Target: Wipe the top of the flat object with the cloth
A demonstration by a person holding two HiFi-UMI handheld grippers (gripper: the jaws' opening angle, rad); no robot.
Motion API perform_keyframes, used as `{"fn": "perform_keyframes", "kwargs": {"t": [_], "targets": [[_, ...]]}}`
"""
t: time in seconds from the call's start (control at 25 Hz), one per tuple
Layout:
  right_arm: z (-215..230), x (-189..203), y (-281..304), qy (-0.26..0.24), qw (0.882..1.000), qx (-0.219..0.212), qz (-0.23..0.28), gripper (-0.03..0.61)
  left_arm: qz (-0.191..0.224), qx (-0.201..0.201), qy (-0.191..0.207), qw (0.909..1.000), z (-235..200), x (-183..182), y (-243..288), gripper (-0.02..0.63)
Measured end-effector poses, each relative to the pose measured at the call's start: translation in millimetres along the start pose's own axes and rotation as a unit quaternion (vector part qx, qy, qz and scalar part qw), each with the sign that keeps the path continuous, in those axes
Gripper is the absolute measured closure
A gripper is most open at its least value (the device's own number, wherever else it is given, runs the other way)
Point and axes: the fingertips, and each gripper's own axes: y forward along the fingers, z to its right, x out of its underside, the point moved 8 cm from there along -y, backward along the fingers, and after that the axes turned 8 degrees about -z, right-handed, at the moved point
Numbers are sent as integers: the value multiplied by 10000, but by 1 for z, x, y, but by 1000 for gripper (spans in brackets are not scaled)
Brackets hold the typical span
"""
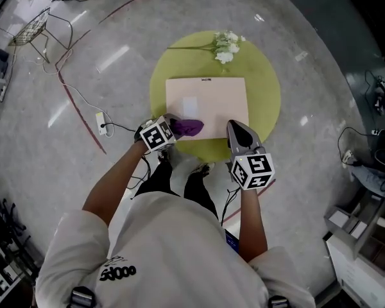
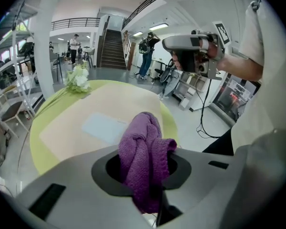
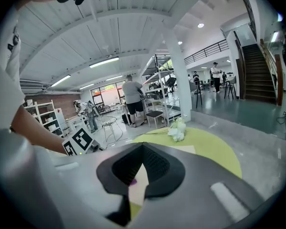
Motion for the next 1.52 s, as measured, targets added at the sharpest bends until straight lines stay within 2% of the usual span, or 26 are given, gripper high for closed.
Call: {"fn": "perform_keyframes", "kwargs": {"t": [0.28,0.56,0.72,0.88,1.2,1.4,1.52], "targets": [[-10,-18,13,44,9996,267,83,571,21,-500,-232,9985,-78,-10,-12,523],[-13,-26,13,160,9981,574,125,571,178,-1027,-900,9905,-155,-22,-25,523],[-16,-26,14,140,9980,612,87,571,376,-1029,-1231,9863,-172,-12,-33,523],[-20,-27,21,38,9987,503,32,571,547,-778,-1366,9860,-161,8,-37,523],[-39,-23,31,-230,9996,120,-77,571,122,-133,-852,9962,-96,31,-33,523],[-45,-14,26,-258,9996,-33,-141,571,144,302,-1257,9915,-56,49,-25,525],[-47,-10,22,-285,9994,-77,-175,571,88,458,-1279,9907,-34,56,-22,525]]}}
